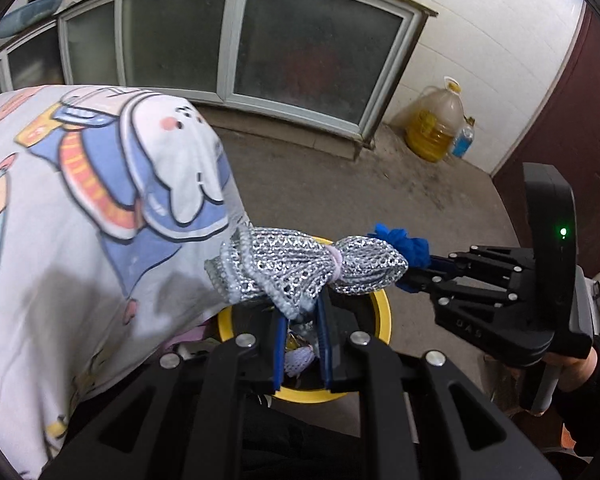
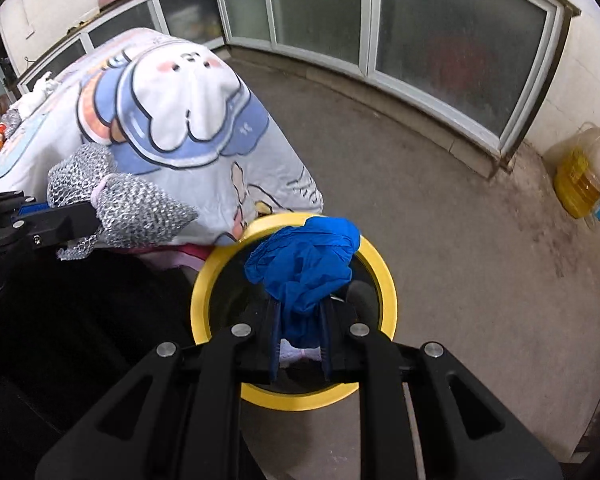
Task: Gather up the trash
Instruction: 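Carry sequin bow (left tool) and blue cloth (right tool) into the bin, opening both, then move both open tools from the bin back over the table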
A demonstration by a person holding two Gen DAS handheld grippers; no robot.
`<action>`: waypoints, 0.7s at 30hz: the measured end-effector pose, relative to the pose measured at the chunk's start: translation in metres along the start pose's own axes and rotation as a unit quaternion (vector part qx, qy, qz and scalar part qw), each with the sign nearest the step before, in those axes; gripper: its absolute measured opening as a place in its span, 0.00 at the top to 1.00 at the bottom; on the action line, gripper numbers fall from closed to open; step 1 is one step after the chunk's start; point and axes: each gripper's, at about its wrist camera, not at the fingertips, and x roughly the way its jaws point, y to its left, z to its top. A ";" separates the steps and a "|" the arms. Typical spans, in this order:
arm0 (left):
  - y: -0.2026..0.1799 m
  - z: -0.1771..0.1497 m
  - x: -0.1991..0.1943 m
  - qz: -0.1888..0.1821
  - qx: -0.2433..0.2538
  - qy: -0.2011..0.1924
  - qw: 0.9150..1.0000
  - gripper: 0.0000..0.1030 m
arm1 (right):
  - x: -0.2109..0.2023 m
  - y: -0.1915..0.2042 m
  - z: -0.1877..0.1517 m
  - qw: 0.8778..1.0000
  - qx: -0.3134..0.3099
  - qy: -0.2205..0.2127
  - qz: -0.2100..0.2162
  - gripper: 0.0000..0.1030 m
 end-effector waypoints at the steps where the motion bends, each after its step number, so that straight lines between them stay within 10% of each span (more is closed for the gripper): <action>1: -0.001 0.001 0.003 0.002 0.003 0.002 1.000 0.88 | 0.003 -0.001 -0.001 1.000 0.001 0.005 0.002 0.86; 6: -0.001 0.002 0.014 0.002 -0.003 0.009 1.000 0.83 | 0.017 -0.006 -0.004 1.000 -0.002 0.023 -0.018 0.85; 9: -0.003 0.002 0.017 0.008 -0.001 0.010 1.000 0.56 | 0.026 -0.011 -0.007 0.999 -0.001 0.042 -0.026 0.82; 11: -0.006 0.002 0.016 0.016 -0.001 0.001 1.000 0.23 | 0.032 -0.017 -0.009 0.998 0.004 0.051 -0.037 0.59; 13: -0.005 0.002 0.010 0.018 -0.001 -0.010 1.000 0.17 | 0.035 -0.025 -0.011 0.998 0.015 0.058 -0.028 0.36; 21: 0.012 0.001 -0.024 0.005 -0.041 -0.045 0.998 0.08 | 0.020 -0.037 -0.009 0.998 0.038 0.044 -0.025 0.35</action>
